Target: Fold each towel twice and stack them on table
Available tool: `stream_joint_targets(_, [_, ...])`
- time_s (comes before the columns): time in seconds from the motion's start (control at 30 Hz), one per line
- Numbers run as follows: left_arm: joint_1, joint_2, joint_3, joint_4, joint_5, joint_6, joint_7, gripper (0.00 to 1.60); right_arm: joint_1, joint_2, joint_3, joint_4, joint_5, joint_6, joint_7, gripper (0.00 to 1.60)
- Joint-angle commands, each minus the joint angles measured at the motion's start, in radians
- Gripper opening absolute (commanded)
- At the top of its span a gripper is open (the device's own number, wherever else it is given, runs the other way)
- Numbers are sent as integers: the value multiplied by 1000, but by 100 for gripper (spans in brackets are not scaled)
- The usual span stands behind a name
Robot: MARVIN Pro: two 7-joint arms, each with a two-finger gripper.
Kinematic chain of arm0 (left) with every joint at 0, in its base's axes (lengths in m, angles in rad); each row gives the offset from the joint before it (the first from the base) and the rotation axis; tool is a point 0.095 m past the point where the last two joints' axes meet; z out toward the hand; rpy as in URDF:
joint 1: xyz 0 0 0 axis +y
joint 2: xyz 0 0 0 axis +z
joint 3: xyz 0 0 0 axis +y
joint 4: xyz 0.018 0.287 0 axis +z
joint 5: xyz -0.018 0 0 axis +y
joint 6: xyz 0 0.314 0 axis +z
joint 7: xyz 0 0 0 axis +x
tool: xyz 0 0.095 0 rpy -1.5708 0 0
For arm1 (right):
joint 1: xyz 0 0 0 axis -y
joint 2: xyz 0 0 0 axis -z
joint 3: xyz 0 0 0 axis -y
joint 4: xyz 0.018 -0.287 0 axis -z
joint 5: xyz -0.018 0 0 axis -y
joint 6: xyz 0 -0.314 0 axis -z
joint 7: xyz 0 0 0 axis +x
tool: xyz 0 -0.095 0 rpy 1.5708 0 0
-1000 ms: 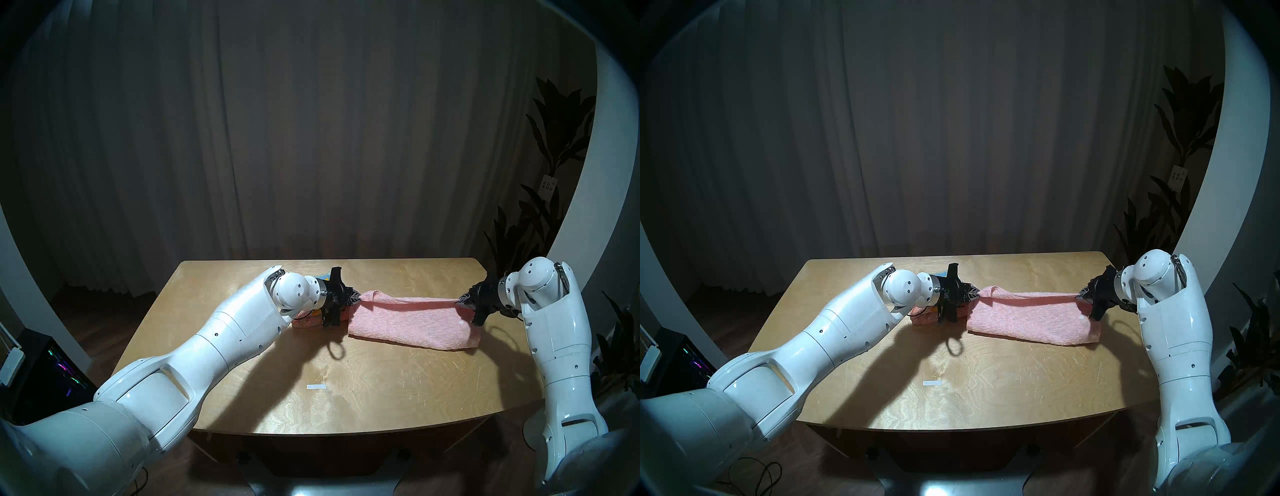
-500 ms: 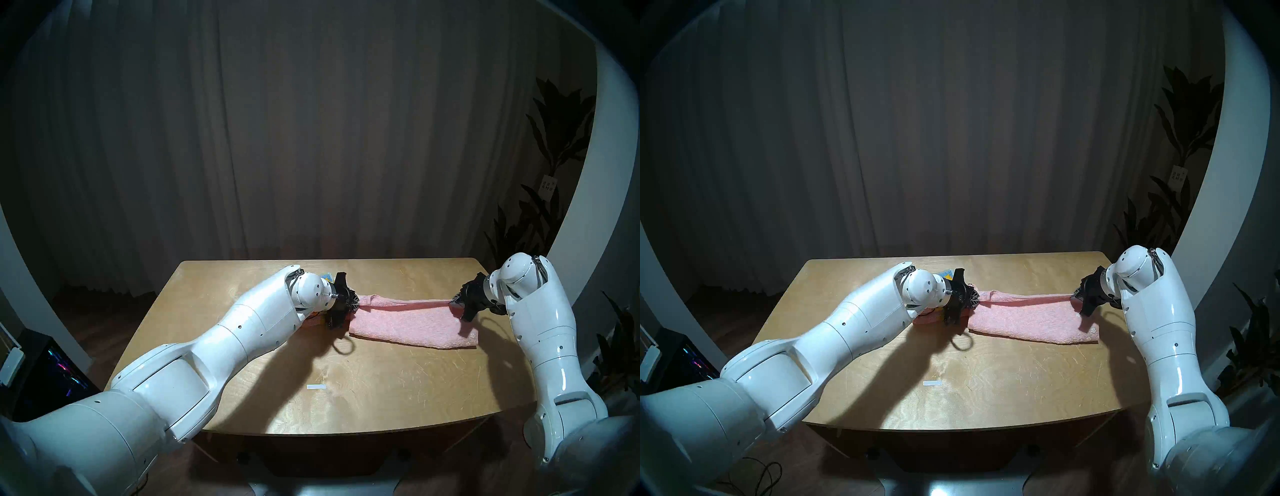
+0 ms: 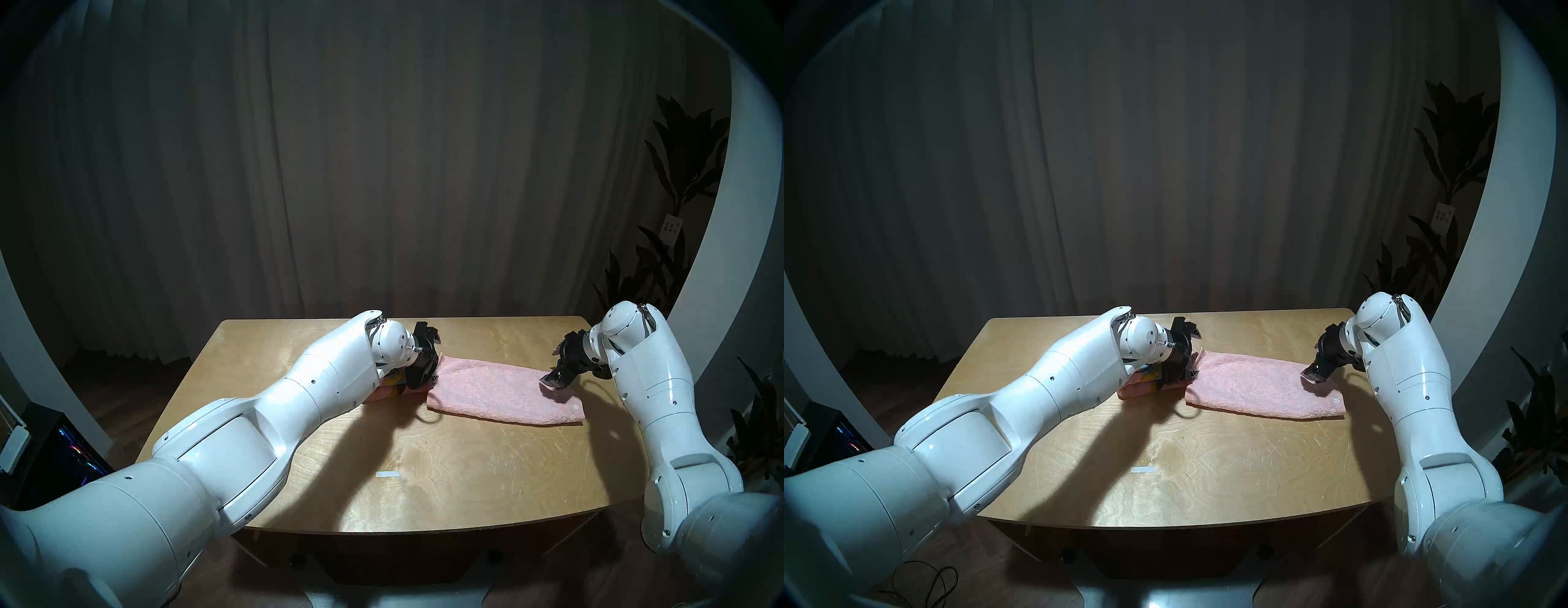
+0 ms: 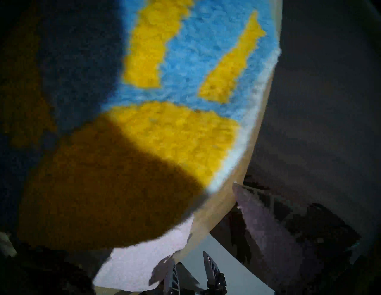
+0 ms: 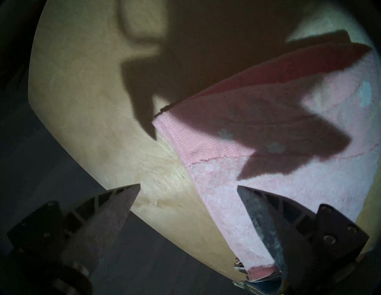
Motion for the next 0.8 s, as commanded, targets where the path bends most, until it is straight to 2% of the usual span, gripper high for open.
stream_joint_targets(0.0, [-68, -35, 20, -31, 38, 44, -36, 160, 125, 7, -14, 48, 0, 36, 3, 160])
stream_joint_targets(0.17, [-56, -19, 29, -121, 48, 133, -91, 160, 143, 24, -18, 48, 4, 79, 0, 160])
stream_joint_targets(0.27, [-64, -13, 29, -153, 55, 180, -134, 160, 133, 31, -11, 25, 12, 95, -2, 160])
stream_joint_targets(0.5, [-64, 40, 3, -264, 61, 298, -204, 160, 109, 42, 9, -41, 43, 133, -20, 160])
stream_joint_targets(0.77, [-50, 115, -22, -346, 89, 339, -237, 160, 84, 34, 28, -114, 80, 162, -52, 160])
